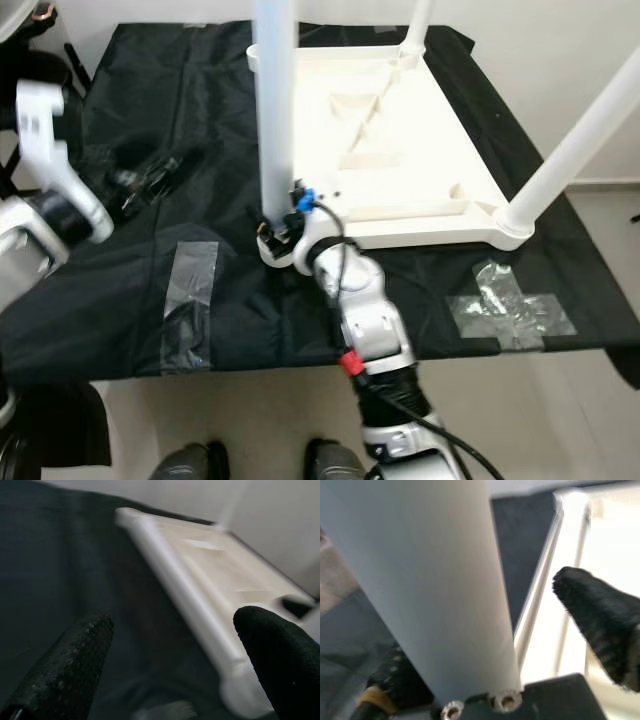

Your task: Building children table

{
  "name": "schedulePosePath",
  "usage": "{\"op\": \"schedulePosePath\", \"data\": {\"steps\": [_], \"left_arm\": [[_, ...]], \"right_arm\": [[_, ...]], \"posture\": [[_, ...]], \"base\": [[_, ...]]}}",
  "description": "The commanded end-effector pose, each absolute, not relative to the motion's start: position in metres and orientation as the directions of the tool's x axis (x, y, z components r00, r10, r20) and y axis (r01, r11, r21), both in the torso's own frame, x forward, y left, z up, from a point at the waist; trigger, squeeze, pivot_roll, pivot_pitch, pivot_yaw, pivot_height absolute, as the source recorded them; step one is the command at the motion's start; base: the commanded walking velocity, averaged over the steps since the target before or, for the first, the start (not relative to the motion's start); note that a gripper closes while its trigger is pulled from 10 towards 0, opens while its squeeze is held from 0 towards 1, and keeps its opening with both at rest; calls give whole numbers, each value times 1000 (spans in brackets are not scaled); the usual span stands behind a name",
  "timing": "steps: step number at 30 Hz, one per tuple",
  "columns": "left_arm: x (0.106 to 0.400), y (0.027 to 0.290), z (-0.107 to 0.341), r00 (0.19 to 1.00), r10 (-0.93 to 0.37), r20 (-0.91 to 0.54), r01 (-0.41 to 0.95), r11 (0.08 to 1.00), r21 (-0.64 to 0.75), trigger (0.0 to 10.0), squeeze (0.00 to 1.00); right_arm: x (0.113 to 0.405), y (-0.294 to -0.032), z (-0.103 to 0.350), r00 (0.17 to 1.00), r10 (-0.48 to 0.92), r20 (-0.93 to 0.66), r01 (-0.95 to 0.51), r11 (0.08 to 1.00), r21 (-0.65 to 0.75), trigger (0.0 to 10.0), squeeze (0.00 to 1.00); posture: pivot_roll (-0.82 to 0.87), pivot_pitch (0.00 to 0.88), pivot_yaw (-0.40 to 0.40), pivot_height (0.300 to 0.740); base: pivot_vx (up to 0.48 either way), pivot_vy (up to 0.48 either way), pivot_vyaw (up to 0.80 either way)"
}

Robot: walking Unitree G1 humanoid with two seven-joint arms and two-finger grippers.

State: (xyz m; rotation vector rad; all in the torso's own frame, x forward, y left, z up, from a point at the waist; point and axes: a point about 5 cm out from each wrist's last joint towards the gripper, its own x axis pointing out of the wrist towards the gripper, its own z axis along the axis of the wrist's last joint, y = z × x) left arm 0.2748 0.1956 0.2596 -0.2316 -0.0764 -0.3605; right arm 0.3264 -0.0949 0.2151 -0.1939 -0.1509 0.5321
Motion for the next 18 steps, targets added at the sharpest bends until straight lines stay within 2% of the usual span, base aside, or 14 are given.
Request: {"op": "schedulePosePath", "data": {"steps": [1,3,4,6,10,11,12,16,18], "left_arm": [[270,201,258,947,-290,136,314,925,-215,10000,0],[263,211,235,979,-186,88,203,947,-247,10000,0],[263,211,235,979,-186,88,203,947,-247,10000,0],[255,212,209,994,-102,26,106,959,-264,10000,0],[249,212,199,998,-64,6,63,962,-267,10000,0],[240,205,178,997,-42,-64,24,964,-265,10000,0],[226,196,154,989,-16,-147,-23,966,-259,10000,0],[217,188,143,983,-21,-184,-25,970,-242,10000,0],[199,175,135,979,-27,-203,-9,984,-176,10000,0]], "right_arm": [[324,-95,218,813,570,120,-539,814,-217,10000,1000],[322,-100,218,749,654,108,-623,750,-220,10000,1000],[322,-100,218,749,654,108,-623,750,-220,10000,1000],[323,-107,218,696,714,79,-681,691,-241,10000,1000],[324,-112,218,680,731,63,-695,669,-263,10000,1000],[328,-118,223,621,782,45,-747,609,-267,10000,0],[332,-126,230,545,838,28,-803,532,-269,10000,0],[336,-133,236,505,863,21,-828,491,-271,10000,0],[344,-148,253,427,904,15,-868,415,-273,10000,0]], "posture": [[-6,134,-53,740],[1,134,-56,740],[1,134,-56,740],[10,137,-63,740],[10,137,-63,740],[13,152,-70,740],[14,154,-70,740],[16,158,-70,740],[33,188,-82,740]], "base": [[0,0,0],[0,0,0],[0,0,0],[0,0,0],[0,0,0],[0,0,0],[0,0,0],[0,0,0],[0,0,0]]}}
